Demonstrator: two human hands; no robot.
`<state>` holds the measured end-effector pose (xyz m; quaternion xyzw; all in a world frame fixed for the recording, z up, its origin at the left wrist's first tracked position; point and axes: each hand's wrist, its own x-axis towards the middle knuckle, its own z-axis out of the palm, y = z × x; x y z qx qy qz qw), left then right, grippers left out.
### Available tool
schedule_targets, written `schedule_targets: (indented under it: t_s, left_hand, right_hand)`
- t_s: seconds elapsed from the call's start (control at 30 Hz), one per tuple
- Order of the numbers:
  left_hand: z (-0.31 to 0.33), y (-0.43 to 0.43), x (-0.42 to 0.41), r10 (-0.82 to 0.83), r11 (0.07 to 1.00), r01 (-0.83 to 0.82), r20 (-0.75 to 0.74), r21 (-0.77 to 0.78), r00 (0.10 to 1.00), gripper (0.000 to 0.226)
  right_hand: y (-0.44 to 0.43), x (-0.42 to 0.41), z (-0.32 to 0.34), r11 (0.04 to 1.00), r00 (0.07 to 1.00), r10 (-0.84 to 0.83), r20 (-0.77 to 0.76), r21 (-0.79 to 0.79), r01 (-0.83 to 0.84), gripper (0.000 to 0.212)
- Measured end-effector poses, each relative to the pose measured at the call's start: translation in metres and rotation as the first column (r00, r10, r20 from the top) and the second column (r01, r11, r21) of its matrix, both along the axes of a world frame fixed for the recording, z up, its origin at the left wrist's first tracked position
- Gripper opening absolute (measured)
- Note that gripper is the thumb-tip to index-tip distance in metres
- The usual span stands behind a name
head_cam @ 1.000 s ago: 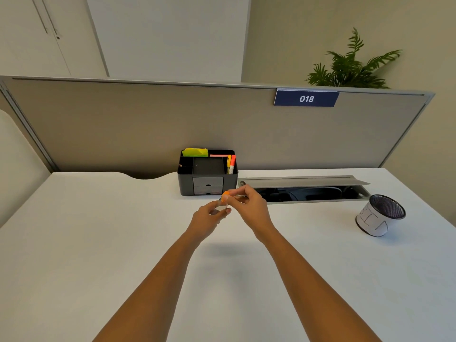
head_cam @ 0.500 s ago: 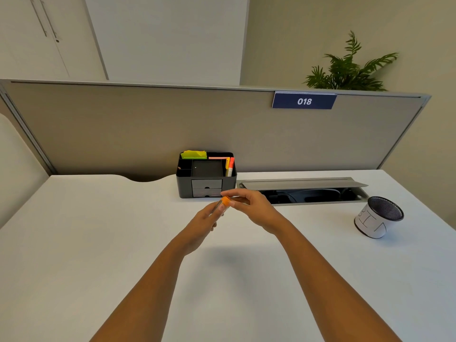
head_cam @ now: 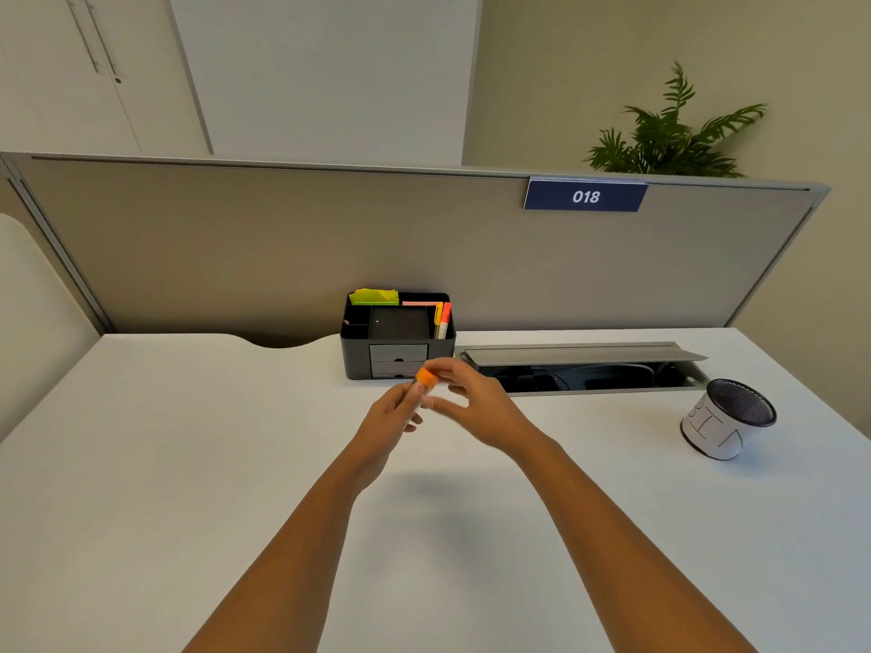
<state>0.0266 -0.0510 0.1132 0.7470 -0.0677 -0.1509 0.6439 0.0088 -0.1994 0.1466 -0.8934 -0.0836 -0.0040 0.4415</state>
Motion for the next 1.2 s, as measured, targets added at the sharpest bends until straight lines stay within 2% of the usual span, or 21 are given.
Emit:
schedule_targets:
  t_s: [0.1, 0.17, 0.3, 0.47, 0.7, 0.83, 0.9, 0.97, 1.07, 1.2]
  left_hand:
    - [0.004, -0.003, 0.003, 0.016, 0.999, -0.017, -0.023, -0.034, 1.000, 0.037]
    - [0.007, -0.008, 0.003, 0.017, 0.999, -0.018, -0.038, -0.037, 0.999, 0.033]
    - [0.012, -0.011, 0.002, 0.001, 0.998, -0.004, -0.047, -0.060, 0.999, 0.031]
    - [0.015, -0.009, 0.005, -0.007, 0.998, 0.004, -0.041, -0.066, 0.999, 0.033]
    - [0.012, -0.003, 0.010, -0.063, 0.996, 0.058, -0.073, -0.060, 0.995, 0.039]
    - [0.012, 0.003, 0.015, -0.017, 0.998, 0.011, -0.098, -0.067, 0.995, 0.029]
    - [0.012, 0.005, 0.021, 0.024, 0.996, -0.032, -0.104, -0.078, 0.994, 0.028]
    - [0.014, 0.006, 0.029, 0.102, 0.990, -0.112, -0.107, -0.091, 0.989, 0.030]
    - [0.016, 0.007, 0.044, 0.208, 0.975, -0.214, -0.083, -0.067, 0.975, 0.030]
    - [0.020, 0.003, 0.065, 0.343, 0.936, -0.345, -0.039, -0.070, 0.939, 0.033]
  right_hand:
    - [0.011, -0.003, -0.010, 0.994, 0.999, 0.030, 0.030, -0.108, -0.027, 0.084]
    - [0.019, -0.004, -0.018, 0.992, 0.995, 0.009, 0.097, -0.129, 0.003, 0.096]
    - [0.027, -0.002, -0.022, 0.986, 0.967, -0.102, 0.233, -0.104, 0.129, 0.085]
    - [0.030, -0.002, -0.022, 0.967, 0.912, -0.157, 0.378, -0.131, 0.221, 0.078]
    - [0.032, 0.005, -0.031, 0.943, 0.886, -0.273, 0.376, -0.080, 0.324, 0.083]
    - [0.026, 0.013, -0.031, 0.973, 0.940, -0.213, 0.268, -0.027, 0.228, 0.089]
    - [0.022, 0.019, -0.029, 0.982, 0.965, -0.182, 0.190, -0.007, 0.187, 0.082]
    - [0.019, 0.027, -0.026, 0.983, 0.977, -0.176, 0.118, 0.073, 0.168, 0.064]
    - [0.015, 0.040, -0.022, 0.967, 0.969, -0.221, 0.114, 0.158, 0.202, 0.036]
    - [0.018, 0.062, -0.021, 0.922, 0.950, -0.307, 0.063, 0.268, 0.280, 0.027]
